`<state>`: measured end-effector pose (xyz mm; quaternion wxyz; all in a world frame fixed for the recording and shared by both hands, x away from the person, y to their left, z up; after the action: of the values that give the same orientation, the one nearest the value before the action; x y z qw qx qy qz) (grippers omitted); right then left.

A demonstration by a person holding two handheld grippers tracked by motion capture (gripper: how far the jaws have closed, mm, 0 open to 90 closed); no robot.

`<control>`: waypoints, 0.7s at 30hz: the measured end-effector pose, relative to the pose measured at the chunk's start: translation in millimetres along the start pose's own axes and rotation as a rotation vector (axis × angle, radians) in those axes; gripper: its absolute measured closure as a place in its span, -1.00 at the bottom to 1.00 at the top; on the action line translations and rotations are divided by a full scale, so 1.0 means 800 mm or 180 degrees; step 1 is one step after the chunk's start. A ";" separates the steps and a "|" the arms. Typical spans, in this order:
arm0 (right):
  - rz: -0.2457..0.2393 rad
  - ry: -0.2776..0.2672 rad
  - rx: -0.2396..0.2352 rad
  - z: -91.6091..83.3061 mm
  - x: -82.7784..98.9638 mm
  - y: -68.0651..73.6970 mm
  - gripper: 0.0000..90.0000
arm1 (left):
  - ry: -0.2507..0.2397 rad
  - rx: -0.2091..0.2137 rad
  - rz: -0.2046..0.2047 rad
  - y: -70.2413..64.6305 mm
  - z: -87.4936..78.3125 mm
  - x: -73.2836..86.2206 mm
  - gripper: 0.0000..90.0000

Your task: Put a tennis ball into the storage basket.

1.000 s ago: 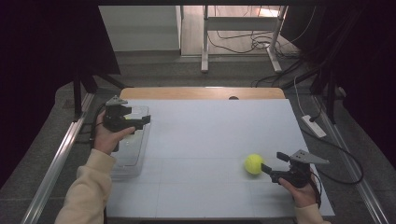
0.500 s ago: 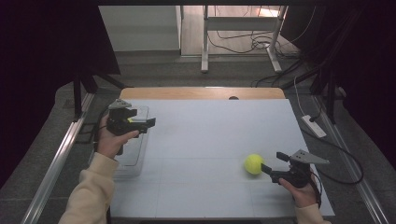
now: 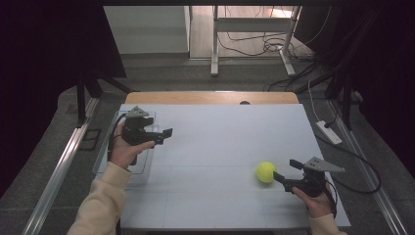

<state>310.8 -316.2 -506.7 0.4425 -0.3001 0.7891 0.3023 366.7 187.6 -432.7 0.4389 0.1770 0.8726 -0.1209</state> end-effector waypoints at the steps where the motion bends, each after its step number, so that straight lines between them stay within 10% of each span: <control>1: -0.0001 -0.0001 -0.0001 0.000 0.000 0.000 -0.76 | 0.0004 0.0005 0.0015 -0.002 0.001 0.000 -0.79; 21: 0.0018 -0.0021 0.0027 0.001 -0.001 -0.001 -0.76 | 0.0023 0.0200 0.0125 -0.024 0.019 -0.004 -0.79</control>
<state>312.4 -316.1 -506.2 0.4455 -0.2950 0.7898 0.3013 371.1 164.0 -438.2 0.4322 0.2082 0.8663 -0.1390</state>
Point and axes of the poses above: each handheld gripper's, and its own axes: z roughly forward along the jaws, x roughly out of its underside, y roughly to its left, the point moved 2 cm from there along z, roughly forward along the jaws, and after that the axes turned 11 degrees about -x, right-handed, at the moved point
